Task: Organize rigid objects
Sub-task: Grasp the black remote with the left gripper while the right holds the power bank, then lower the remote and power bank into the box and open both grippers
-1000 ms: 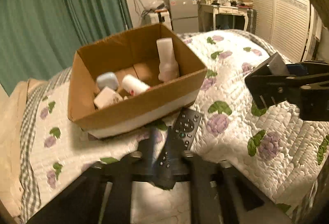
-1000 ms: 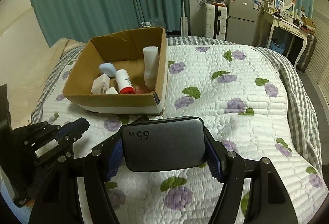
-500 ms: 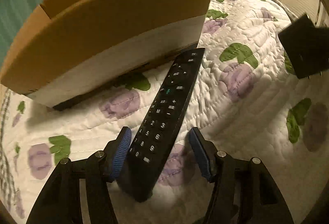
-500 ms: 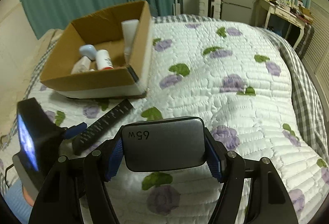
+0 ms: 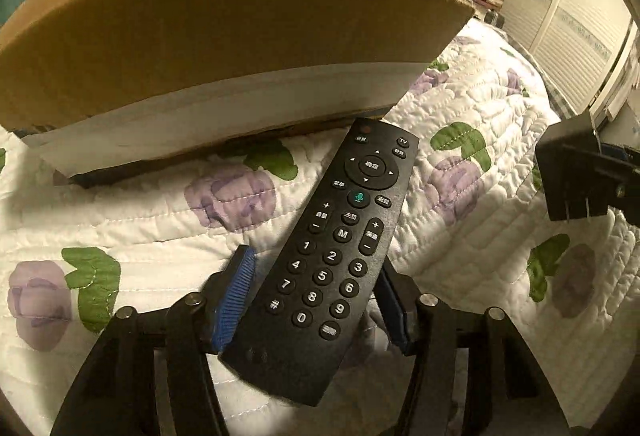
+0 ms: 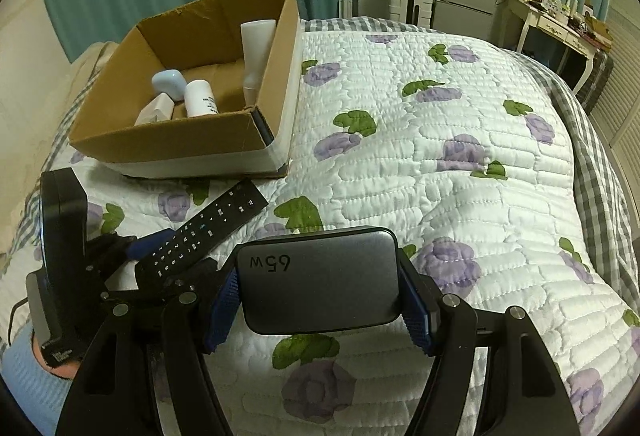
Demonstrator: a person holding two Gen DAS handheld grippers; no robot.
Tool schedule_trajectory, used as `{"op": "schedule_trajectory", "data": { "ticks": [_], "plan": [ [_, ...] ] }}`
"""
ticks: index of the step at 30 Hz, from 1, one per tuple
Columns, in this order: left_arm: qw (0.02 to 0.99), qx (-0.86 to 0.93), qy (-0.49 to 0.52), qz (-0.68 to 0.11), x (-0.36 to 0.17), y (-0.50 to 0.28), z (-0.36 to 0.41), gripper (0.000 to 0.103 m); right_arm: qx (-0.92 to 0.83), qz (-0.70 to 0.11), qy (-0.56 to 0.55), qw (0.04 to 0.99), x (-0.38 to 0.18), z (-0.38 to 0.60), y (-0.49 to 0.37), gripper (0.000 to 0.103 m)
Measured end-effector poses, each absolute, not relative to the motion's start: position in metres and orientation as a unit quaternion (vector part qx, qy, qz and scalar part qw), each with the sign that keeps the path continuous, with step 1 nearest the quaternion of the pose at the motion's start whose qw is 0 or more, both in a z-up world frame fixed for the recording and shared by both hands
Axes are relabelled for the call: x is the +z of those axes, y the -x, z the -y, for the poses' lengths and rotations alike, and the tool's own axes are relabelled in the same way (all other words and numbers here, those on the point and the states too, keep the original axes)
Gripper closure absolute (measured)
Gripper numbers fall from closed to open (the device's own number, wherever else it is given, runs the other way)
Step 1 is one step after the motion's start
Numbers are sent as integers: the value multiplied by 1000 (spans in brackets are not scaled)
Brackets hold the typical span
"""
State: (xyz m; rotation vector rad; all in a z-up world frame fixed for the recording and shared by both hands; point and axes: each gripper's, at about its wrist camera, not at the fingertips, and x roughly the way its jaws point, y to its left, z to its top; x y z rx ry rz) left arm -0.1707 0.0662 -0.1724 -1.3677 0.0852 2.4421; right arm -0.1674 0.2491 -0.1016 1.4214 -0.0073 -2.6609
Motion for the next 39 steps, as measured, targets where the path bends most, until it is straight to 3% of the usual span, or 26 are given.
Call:
{"op": "schedule_trajectory", "data": {
  "ticks": [6,16,18,39],
  "plan": [
    [158,872,463,-24,-159,162,-62,62,-881,-9,-469,63,-99,-244,164,34],
    [117,901,417,-15,-120,135,-47,67,-887,-16,-456,67,-87,-236,160,34],
    [118,906,407,-7,-105,131,-44,83,-891,-18,-448,71,-79,-233,157,34],
    [110,948,299,0,26,134,-21,84,-926,-41,-357,117,12,-201,146,34]
  ]
}}
